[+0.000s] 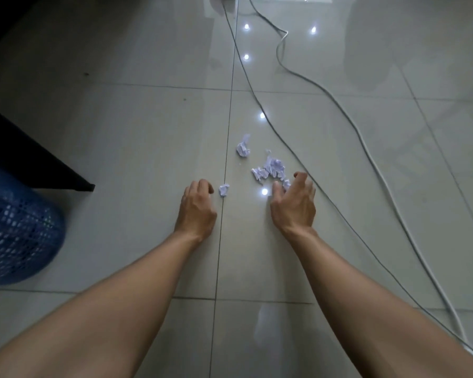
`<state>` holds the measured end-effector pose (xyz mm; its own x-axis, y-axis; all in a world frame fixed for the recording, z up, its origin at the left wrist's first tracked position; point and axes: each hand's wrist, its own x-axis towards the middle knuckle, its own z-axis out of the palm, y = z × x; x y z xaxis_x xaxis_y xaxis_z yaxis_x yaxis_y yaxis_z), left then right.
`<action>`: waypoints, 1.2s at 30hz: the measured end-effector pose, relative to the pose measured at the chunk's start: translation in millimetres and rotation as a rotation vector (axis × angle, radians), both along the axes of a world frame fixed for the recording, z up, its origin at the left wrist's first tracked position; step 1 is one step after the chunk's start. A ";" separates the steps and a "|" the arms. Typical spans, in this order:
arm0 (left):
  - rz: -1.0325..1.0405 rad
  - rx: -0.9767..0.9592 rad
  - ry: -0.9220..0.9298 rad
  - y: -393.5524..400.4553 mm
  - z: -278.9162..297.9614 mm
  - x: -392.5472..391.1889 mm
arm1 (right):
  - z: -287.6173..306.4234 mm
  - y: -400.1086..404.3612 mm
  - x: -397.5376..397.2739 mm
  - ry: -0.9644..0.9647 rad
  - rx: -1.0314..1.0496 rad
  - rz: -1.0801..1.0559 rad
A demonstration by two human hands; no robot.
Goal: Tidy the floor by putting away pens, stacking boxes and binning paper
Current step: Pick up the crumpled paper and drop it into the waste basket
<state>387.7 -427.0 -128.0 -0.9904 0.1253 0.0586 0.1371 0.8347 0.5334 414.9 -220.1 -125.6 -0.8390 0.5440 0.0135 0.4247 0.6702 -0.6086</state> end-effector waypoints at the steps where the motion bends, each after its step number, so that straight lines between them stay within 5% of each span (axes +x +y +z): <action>1: 0.021 0.029 0.002 3.6 0.8 -2.2 | -1.2 1.5 -6.6 -0.018 0.066 0.046; 9: -0.099 -0.220 0.088 22.7 -17.8 -18.9 | -19.3 6.9 -50.5 -0.108 0.322 0.174; 13: -0.162 -0.307 0.168 26.4 -25.4 -38.8 | -39.1 3.2 -48.2 0.083 0.358 0.147; 20: -0.092 -0.021 0.040 62.3 11.3 -97.1 | -43.1 5.0 -47.8 0.227 0.209 0.063; 28: -0.246 -0.408 -0.059 82.5 10.2 -124.2 | -37.5 3.9 -49.5 0.253 0.283 0.085; 36: -0.170 -0.349 -0.098 32.2 14.7 -85.7 | -22.5 -7.1 -57.2 -0.096 0.418 0.208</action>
